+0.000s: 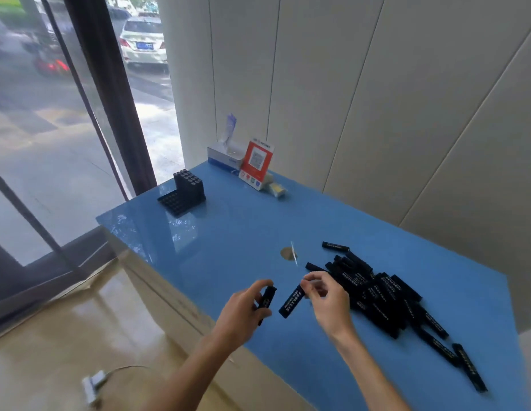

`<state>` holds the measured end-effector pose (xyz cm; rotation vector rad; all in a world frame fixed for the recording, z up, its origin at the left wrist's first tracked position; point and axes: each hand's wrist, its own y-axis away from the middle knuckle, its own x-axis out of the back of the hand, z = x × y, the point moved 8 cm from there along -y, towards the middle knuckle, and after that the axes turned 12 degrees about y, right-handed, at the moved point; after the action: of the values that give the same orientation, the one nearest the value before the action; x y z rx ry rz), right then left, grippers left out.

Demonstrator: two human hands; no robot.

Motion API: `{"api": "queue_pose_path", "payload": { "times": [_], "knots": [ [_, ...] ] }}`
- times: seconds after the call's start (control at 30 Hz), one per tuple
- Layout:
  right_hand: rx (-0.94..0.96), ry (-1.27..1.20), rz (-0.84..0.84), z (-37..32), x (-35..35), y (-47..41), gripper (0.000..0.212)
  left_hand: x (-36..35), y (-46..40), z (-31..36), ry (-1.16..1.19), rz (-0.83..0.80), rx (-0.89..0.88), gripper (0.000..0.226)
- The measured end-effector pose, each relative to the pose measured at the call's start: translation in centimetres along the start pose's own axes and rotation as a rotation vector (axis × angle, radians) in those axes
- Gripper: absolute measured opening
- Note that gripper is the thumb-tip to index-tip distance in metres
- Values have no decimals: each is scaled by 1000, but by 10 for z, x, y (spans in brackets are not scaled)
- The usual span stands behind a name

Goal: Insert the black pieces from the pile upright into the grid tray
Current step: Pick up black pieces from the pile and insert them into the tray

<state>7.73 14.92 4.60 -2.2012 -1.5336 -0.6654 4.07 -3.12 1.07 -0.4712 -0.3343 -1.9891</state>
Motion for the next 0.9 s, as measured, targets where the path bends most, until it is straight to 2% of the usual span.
{"api": "queue_pose_path", "payload": {
  "times": [0.43,0.67,0.9],
  "knots": [
    [-20,-26,94,-109,-131,-46,8,186,-11,-58,67,40,-59,46],
    [-43,-22,100,-140,-174,-77,12,247,-35,-87,91,62,-50,47],
    [-24,-20,76,-155,-217,-135,12,299,-97,-114,95,80,-42,45]
  ]
}}
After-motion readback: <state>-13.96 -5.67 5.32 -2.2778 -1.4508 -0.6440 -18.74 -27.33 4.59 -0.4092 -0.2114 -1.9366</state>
